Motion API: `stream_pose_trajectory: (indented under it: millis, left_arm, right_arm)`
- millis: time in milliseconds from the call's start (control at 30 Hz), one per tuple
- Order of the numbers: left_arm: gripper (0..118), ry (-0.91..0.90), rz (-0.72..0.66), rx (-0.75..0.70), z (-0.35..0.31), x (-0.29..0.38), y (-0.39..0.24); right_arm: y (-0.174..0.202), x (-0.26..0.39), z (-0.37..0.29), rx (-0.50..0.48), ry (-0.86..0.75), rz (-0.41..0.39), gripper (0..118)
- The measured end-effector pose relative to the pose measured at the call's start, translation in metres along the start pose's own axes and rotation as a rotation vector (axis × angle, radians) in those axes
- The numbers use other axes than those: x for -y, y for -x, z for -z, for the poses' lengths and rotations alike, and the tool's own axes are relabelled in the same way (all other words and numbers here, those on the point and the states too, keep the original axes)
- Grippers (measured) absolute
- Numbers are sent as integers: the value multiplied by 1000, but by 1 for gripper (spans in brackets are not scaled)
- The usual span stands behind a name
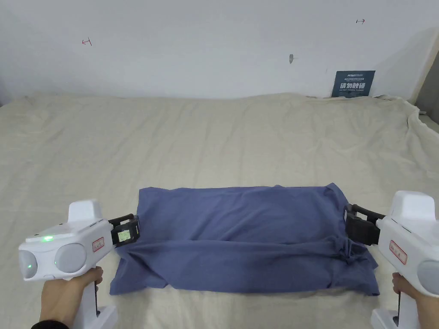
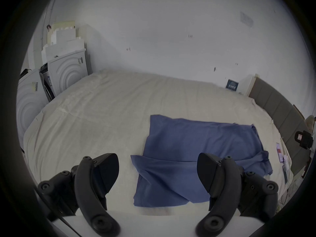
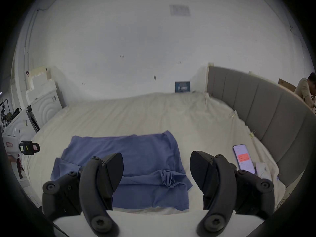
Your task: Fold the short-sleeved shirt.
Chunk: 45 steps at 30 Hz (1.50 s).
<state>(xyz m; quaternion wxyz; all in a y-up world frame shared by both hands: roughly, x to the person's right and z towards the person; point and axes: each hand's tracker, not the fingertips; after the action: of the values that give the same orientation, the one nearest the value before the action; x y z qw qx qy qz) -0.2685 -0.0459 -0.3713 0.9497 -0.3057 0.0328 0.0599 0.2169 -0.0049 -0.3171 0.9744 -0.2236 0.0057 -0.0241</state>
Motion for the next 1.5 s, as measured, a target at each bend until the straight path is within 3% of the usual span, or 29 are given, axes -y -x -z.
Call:
stream_pose_trajectory:
  millis: [33,133,233,267,300,333,600,833,900,967,1000,1033,1167,1233,1367,1433,1467,1500]
  left_arm:
    - [96,-20,0,-3,-9,3,-1]
    - [73,-112,25,1,-41,14,-10]
    - [33,-150,24,3,-59,26,-13]
    - [13,-164,29,3,-64,30,-14]
    - [3,-172,29,1,-67,33,-15]
    - [0,-185,34,0,-71,37,-16]
    - [0,-113,36,26,-59,44,-8]
    - [7,137,-34,7,-12,38,5]
    - [35,192,-55,-3,3,41,10]
    - [80,270,-58,-25,21,45,16]
    - [90,301,-54,-32,30,48,18]
    - [93,318,-47,-38,43,52,23]
    - [92,366,-28,-88,69,64,26]
    - [86,389,-29,-94,80,70,28]
    - [52,452,-22,-61,98,82,27]
    - [42,454,-2,-75,96,85,21]
    - [21,431,39,-90,93,84,18]
    - [9,425,44,-77,93,83,16]
  right_arm:
    - [0,0,-11,0,-13,-1,82]
    - [5,8,-40,19,-44,-2,72]
    - [3,17,-56,39,-70,-7,30]
    - [3,20,-60,49,-79,-15,8]
    - [-3,24,-58,49,-88,-18,3]
    - [-5,26,-60,51,-97,-24,2]
    - [-17,26,-56,29,-108,-33,0]
    - [-16,24,-45,25,-100,-31,0]
    - [-17,24,-40,24,-91,-31,0]
    - [-15,26,-36,21,-81,-32,0]
    - [-15,26,-33,22,-76,-33,0]
    - [-16,27,-30,22,-72,-32,0]
    - [-17,31,-19,26,-46,-26,0]
    - [-17,33,-14,26,-33,-26,0]
    - [-18,37,-7,32,-9,-22,0]
    - [-21,39,-3,34,5,-13,0]
    - [-22,40,0,37,12,-9,0]
    - [-23,41,2,39,20,-6,0]
